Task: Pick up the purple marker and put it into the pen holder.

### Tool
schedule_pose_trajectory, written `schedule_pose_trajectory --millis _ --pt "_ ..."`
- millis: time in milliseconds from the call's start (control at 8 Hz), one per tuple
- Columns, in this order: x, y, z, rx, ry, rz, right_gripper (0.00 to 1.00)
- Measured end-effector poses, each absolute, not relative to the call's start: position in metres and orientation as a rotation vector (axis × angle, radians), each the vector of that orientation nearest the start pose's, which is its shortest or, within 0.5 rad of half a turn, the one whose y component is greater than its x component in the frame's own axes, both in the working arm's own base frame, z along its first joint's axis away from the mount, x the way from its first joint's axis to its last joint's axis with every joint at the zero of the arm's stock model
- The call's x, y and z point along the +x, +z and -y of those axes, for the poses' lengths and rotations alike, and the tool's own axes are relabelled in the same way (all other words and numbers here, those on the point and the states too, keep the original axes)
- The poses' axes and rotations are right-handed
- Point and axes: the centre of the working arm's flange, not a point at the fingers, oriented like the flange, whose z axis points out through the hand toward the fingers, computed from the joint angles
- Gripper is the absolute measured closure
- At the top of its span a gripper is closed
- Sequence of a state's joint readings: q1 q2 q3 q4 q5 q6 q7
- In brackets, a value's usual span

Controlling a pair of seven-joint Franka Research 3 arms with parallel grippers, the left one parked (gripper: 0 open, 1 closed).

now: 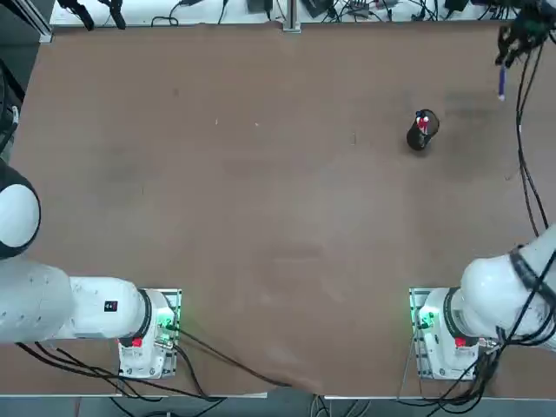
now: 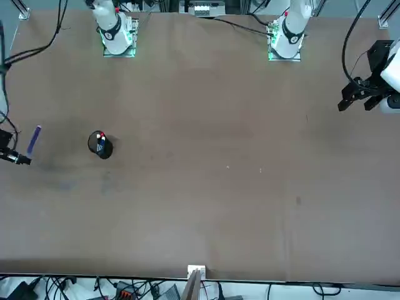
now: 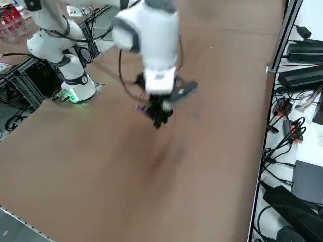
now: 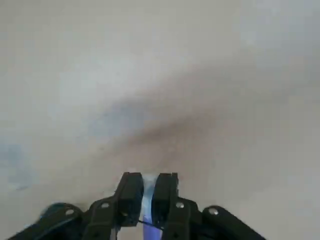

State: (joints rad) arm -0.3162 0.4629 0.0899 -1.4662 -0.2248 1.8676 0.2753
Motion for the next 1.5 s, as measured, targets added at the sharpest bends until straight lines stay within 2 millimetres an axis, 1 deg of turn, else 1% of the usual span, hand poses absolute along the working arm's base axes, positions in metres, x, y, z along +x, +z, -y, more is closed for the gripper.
schedule_pose_trajectory --millis 125,250,500,625,875,1125,1375,1500 --pt "0.669 0.416 0.15 -3.288 0.077 -0.861 0.85" --pt "0.672 0.415 0.128 -3.322 0.043 -1.027 0.85" --pt "0.673 0.413 0.096 -3.342 -0.063 -1.401 0.85" --pt "0.675 0.408 0.077 -3.319 -0.153 -1.604 0.85" --pt "0.671 0.394 0.033 -3.231 -0.331 -1.981 0.85" --pt "0.66 0.377 -0.015 -3.104 -0.538 -2.34 0.85" --pt "0.645 0.349 -0.073 -2.934 -0.776 -2.616 0.85" --pt "0.638 0.333 -0.093 -2.857 -0.937 -2.722 0.85"
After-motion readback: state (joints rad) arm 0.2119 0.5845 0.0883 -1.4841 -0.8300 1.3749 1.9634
